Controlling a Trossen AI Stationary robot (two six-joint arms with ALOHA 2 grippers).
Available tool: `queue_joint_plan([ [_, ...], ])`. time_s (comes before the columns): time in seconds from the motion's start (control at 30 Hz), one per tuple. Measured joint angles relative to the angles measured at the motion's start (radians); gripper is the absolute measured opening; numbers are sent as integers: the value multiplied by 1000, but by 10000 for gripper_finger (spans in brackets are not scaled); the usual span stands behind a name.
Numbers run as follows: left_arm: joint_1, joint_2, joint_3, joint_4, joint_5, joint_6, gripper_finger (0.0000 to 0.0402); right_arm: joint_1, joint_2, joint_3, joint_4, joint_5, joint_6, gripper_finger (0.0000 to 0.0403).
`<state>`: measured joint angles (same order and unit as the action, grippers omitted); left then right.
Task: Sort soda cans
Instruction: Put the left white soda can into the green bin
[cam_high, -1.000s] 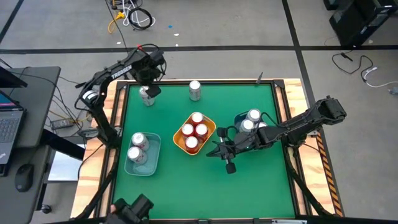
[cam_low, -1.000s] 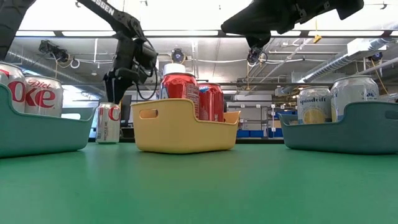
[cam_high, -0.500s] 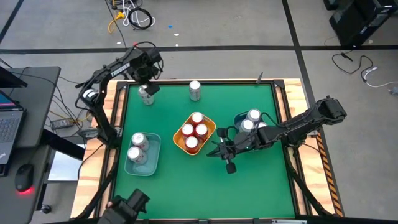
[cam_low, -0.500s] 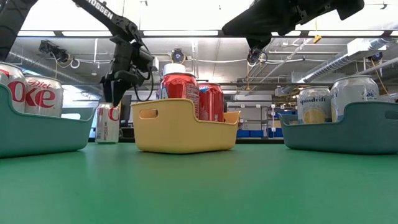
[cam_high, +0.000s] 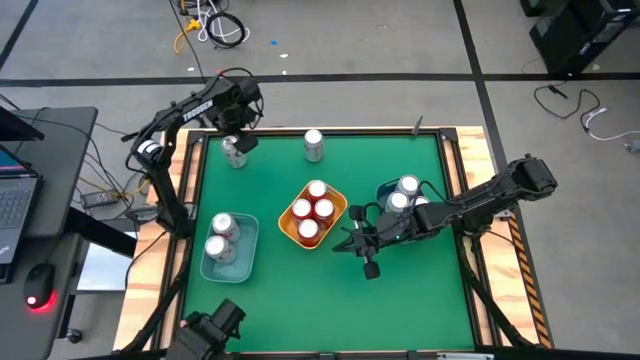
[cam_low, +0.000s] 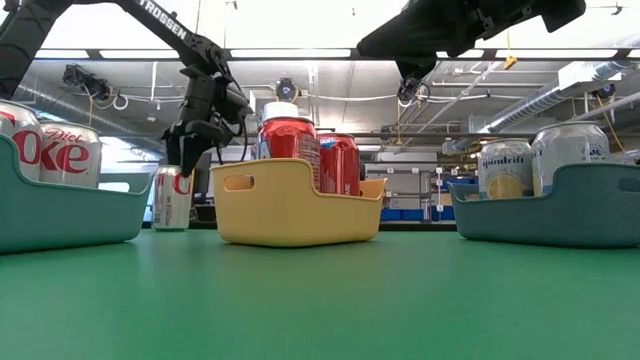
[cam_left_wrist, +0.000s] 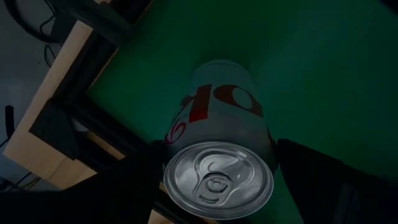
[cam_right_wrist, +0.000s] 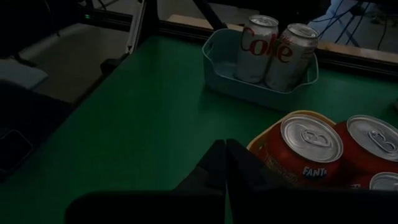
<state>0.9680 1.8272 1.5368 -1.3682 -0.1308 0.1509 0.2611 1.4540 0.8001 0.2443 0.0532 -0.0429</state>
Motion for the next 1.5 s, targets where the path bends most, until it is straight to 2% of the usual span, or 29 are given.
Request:
queue_joint_plan([
  [0.17,-2,1,0,1,3,7,302,0,0,0,0,0,0,1],
  [0.43,-45,3,-1,-24,10,52,244,0,0,0,0,0,21,1],
  [0.7,-148,-4,-4,-76,-12,92,244,0,0,0,0,0,17,1],
  [0.87,-234,-25,-6,-95,18,88,243,0,0,0,0,0,16,1],
  [1.2,-452,-113,0,-193,-10,53,242,0,0,0,1,0,-9,1],
  [1.33,-550,-137,59,-205,-27,11,242,0,0,0,1,0,-21,1],
  [1.5,-657,-140,208,-203,9,-57,242,0,0,0,1,0,-32,1],
])
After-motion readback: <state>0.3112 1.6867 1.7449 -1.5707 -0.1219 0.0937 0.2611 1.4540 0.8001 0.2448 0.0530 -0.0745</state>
